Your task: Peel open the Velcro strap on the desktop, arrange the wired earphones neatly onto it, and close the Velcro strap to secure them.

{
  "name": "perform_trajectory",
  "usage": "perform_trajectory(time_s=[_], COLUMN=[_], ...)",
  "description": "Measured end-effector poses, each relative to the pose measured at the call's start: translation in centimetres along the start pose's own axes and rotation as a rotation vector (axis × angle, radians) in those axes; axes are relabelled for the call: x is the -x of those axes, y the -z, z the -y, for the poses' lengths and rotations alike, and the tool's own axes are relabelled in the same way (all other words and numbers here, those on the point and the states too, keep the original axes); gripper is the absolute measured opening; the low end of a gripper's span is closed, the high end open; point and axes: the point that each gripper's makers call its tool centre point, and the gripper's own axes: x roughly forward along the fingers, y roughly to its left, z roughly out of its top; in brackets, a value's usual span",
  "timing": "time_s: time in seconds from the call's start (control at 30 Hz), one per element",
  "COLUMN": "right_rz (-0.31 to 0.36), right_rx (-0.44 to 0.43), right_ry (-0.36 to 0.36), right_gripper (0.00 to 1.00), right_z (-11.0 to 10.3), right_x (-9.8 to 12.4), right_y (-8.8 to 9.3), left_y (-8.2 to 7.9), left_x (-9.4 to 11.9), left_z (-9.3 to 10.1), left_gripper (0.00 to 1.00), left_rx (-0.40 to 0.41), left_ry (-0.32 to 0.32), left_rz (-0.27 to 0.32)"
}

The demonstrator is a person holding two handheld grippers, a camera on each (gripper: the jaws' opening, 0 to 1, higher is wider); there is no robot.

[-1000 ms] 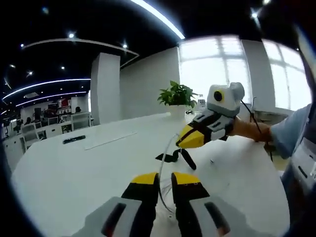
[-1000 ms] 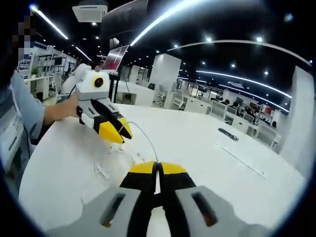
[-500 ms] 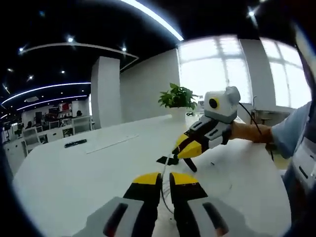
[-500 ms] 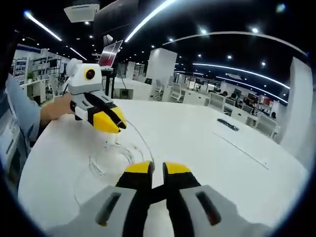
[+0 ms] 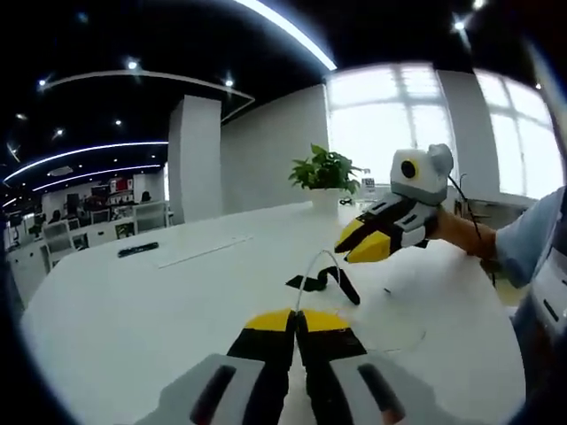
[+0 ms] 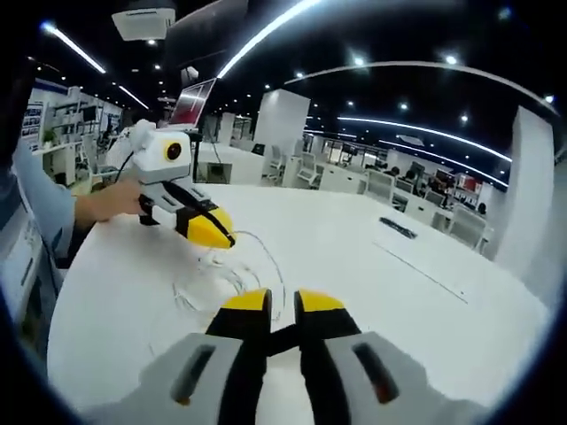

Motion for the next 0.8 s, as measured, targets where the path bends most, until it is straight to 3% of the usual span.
perform_trajectory(time_s=[0.13,0.23,0.47,0.8], right_rz=[-0.017,-0.056,-0.112,-0.17], right_rx=[-0.145,-0.188,-0.144,-0.15], right_ry=[-0.16,-0.234,-0.261,-0.235], right_gripper=[0.11,0.11,0.11,0.11], right_z=[-4.7,-7.7,-10.8,-10.9], right_x=[0.1,-0.3,-1.3,-2.2], right_y=[0.4,1.4,2.5,2.9], left_y=[0.3,0.3,0.3,0.3], left_x=[-0.1,-0.1,0.1,0.2], left_z=[0.0,0.1,0.1,0.2], left_gripper=[0.06,0.06,0.06,0.06], left_rx=[-0.014,-0.015,-0.011,-0.014], left_ry=[-0.006,-0.006,-0.006,-0.005], left_rz=[-0.014,-0.014,-0.015,-0.013])
